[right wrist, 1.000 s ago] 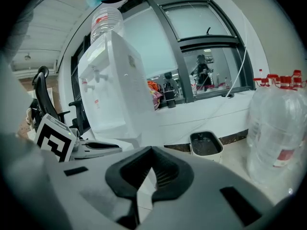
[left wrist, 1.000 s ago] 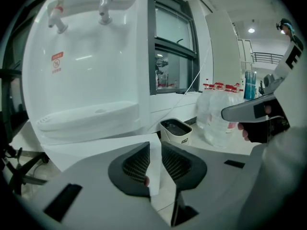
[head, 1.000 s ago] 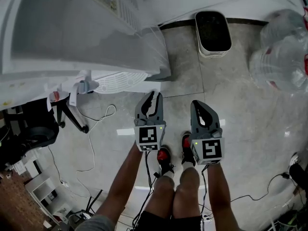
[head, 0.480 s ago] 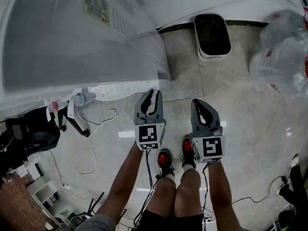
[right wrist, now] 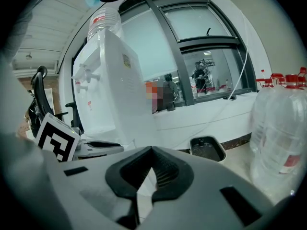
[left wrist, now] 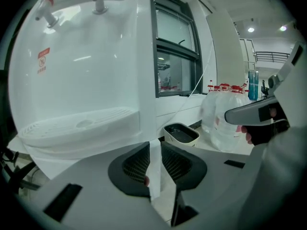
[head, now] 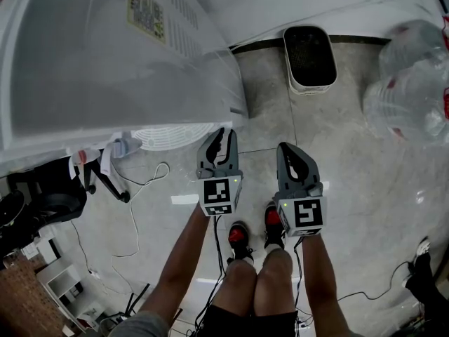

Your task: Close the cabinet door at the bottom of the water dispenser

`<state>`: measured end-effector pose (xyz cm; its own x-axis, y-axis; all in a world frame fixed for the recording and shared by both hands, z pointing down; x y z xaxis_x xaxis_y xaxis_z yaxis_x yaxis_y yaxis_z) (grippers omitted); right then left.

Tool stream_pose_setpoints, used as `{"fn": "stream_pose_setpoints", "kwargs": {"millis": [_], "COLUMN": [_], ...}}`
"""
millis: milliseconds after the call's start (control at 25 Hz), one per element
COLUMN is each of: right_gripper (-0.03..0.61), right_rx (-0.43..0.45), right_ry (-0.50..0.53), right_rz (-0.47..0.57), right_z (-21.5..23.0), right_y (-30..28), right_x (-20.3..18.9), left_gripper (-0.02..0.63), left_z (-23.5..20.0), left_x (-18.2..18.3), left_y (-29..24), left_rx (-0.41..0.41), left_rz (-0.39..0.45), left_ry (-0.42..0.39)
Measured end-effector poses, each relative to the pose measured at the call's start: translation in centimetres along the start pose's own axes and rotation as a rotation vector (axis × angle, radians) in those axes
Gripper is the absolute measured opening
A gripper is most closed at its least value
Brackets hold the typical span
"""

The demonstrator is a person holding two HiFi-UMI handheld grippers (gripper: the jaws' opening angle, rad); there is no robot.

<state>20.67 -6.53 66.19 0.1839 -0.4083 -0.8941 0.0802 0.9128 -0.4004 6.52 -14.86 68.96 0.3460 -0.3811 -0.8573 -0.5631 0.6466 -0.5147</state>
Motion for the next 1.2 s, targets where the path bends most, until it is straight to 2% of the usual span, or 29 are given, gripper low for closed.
{"fn": "stream_pose_setpoints", "kwargs": {"millis": [680, 920, 1200], "right_gripper": [0.015, 0.015, 0.015], "right_rx": [-0.025, -0.033, -0.021], "right_ry": [0.0, -0.001, 0.038], "right_rz": [-0.001, -0.015, -0.013], "right_z": [0.4, -0.2, -0.9], "right_y": [1.3, 4.2, 7.8], "right_x": [1.4, 4.8, 11.4], "left_gripper": [0.094, 0.094, 0.094], "left_z": [0.8, 2.4, 3.9], "left_x": [1.6, 4.3, 10.4], "left_y": [0.2, 3.5, 8.5], "left_rx": [-0.021, -0.039, -0.035], "left_rz": [-0.01, -0.017, 0.017], "left_ry": [-0.033, -0.029, -0.017]}}
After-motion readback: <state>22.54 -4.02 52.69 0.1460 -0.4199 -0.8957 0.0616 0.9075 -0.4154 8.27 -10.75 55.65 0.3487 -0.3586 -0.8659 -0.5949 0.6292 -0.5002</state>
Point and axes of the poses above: the fingertips, and each gripper's own axes: y backward along the fingers, z to its right, x out of its top, the point moved 5 cm from there along y, backward along the fingers, and after that the axes turned 4 degrees about -x, right-handed, at the moved point
